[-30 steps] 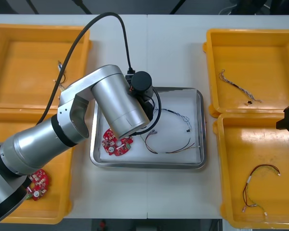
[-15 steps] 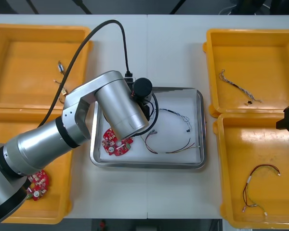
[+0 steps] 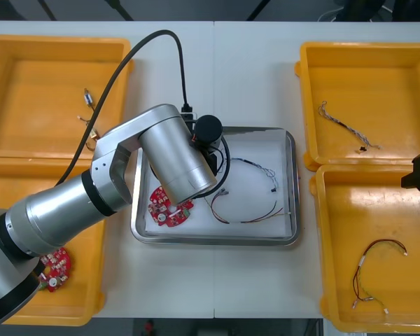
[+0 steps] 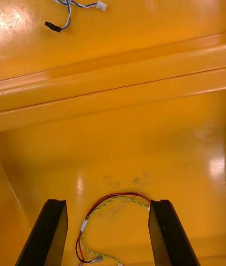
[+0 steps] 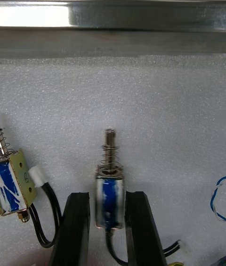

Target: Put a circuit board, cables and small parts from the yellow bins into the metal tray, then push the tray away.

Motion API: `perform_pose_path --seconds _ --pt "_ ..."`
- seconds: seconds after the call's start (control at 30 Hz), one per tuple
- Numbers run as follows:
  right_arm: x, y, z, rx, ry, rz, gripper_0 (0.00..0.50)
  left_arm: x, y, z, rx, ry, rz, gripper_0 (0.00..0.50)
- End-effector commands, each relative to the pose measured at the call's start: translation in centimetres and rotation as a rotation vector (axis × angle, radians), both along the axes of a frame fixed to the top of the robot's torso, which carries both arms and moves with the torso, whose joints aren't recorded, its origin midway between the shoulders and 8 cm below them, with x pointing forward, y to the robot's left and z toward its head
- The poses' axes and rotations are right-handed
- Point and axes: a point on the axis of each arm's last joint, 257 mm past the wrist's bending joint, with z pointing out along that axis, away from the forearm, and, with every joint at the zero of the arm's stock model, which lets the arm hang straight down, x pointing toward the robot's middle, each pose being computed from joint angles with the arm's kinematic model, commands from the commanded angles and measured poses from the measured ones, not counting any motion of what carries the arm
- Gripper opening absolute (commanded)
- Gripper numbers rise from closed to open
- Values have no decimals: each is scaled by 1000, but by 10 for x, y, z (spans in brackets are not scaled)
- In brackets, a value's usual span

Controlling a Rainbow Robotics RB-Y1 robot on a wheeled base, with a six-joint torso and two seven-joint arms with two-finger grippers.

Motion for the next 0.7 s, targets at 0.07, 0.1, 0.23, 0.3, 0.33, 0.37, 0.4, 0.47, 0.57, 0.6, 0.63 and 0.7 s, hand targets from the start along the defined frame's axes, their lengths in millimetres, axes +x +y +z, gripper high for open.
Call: perform_pose_path --seconds 0.07,0.1,0.23,0.3,0.33,0.37,0.4,0.47,0.57,0.6,0.63,0.7 --pt "-2 2 3 -43 -8 63 500 6 -28 23 -57 -56 0 317" --pt "-2 2 3 -43 -8 63 500 5 -28 23 -58 -55 0 331" --pt "-2 2 3 -43 -8 63 500 5 -31 28 -65 -68 -6 386" --pt "-2 2 3 -43 -8 63 500 4 -34 32 -73 -76 -13 405" --pt "-2 2 3 -43 -8 63 500 4 -35 34 -76 -81 -16 414" --pt "-2 2 3 -43 -8 63 500 2 -37 37 -83 -86 -23 417" --pt "-2 2 3 -43 -8 63 500 1 -38 38 -86 -87 -25 419" --pt "-2 2 3 -43 -8 63 500 -2 -44 47 -104 -99 -37 419" --pt "-2 2 3 -43 -8 63 500 -9 -50 58 -131 -104 -48 424" --pt "-2 2 3 -43 -8 63 500 -12 -51 62 -144 -97 -47 426" --pt "-2 2 3 -43 -8 63 500 -14 -52 65 -151 -93 -50 430" --pt "-2 2 3 -43 -8 63 500 -24 -53 77 -178 -77 -57 432"
